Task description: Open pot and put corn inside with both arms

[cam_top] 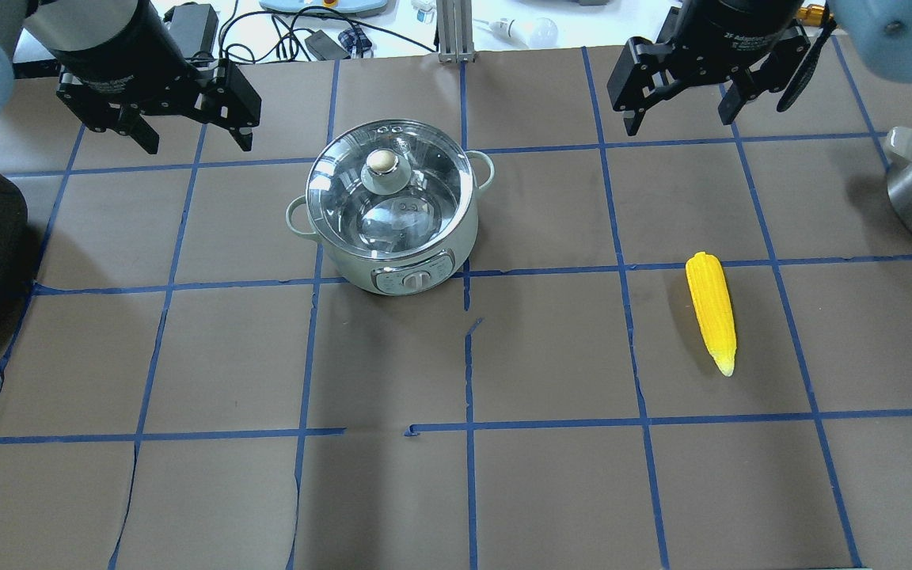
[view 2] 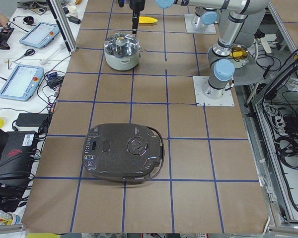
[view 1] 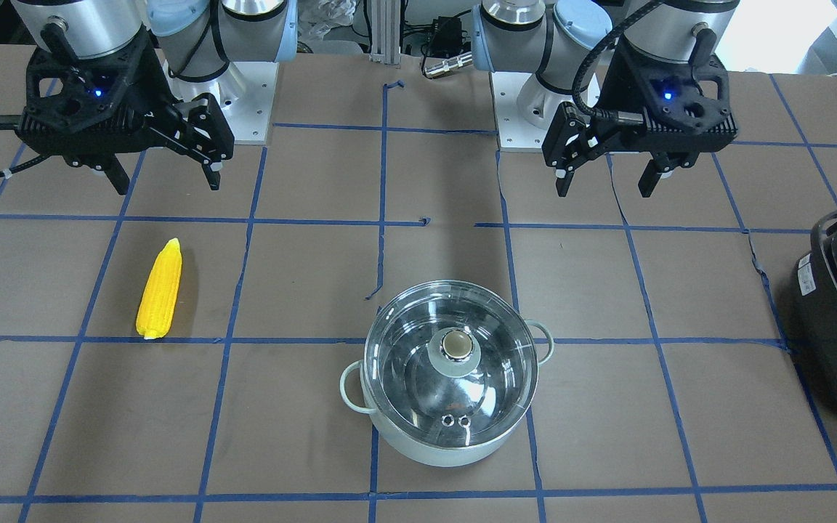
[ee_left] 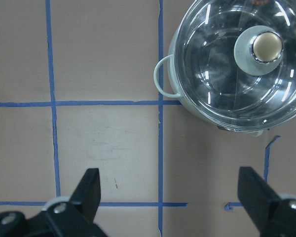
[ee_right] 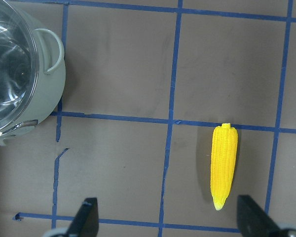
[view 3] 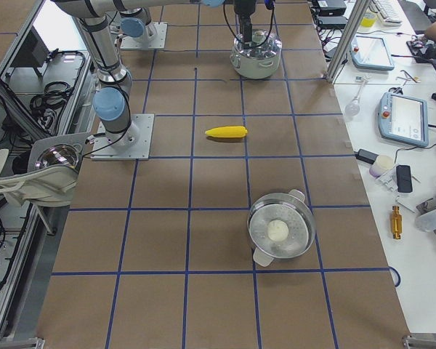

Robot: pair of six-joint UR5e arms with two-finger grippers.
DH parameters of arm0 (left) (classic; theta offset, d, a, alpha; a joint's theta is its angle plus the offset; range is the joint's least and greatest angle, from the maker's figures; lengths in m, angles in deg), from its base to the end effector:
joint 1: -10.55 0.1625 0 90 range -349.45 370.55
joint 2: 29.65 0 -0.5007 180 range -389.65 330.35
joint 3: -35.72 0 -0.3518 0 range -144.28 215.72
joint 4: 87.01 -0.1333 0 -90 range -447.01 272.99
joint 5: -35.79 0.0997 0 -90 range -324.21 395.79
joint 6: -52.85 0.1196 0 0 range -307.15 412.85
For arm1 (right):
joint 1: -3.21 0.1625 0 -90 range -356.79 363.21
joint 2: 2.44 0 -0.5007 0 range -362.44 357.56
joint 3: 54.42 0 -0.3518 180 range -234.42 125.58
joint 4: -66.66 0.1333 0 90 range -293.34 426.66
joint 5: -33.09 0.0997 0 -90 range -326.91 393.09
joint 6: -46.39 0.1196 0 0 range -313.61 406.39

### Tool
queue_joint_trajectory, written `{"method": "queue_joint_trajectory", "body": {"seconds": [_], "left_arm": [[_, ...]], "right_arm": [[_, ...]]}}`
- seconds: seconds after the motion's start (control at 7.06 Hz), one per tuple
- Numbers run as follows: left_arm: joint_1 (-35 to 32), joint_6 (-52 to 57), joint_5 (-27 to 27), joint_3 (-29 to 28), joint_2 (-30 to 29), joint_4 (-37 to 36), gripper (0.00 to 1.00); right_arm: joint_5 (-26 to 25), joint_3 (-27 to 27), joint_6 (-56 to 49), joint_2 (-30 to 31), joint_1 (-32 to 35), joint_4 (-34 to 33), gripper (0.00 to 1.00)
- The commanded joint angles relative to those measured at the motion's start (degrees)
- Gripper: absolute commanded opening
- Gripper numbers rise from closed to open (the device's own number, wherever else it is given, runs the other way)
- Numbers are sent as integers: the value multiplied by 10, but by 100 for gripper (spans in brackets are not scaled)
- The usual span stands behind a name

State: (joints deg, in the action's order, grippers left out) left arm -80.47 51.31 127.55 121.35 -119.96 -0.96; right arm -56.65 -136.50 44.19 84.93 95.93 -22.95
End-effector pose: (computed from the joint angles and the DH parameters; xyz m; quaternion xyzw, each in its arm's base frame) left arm -0.1380 -0.4666 0.5836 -0.0056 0.9974 -0.0702 0.0138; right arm 0.1566 -0.4759 0.5845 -0.0430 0.9982 -0.0427 0.0025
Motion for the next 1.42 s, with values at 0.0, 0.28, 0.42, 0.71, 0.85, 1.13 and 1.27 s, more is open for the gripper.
{"method": "queue_joint_trajectory", "body": {"seconds": [0.0,0.28,0.42,0.71,0.85,1.13,1.27], "left_arm": [[-37,-54,0,-7,-28,-73,100],[-83,-77,-5,-14,-89,-137,100],[-92,-79,-1,-11,-120,-138,100],[-93,-117,-19,-15,-168,-148,100],[-93,-131,-37,-16,-196,-195,100],[-94,-137,-40,-13,-224,-203,100],[-95,-142,-40,-16,-235,-203,100]], "right_arm": [[0,0,0,0,0,0,100],[3,0,0,0,3,0,100],[0,0,-1,0,2,0,100],[0,0,-1,0,2,0,100],[1,0,-1,0,2,0,100],[2,0,-1,0,3,0,100],[1,0,-1,0,2,0,100]]}}
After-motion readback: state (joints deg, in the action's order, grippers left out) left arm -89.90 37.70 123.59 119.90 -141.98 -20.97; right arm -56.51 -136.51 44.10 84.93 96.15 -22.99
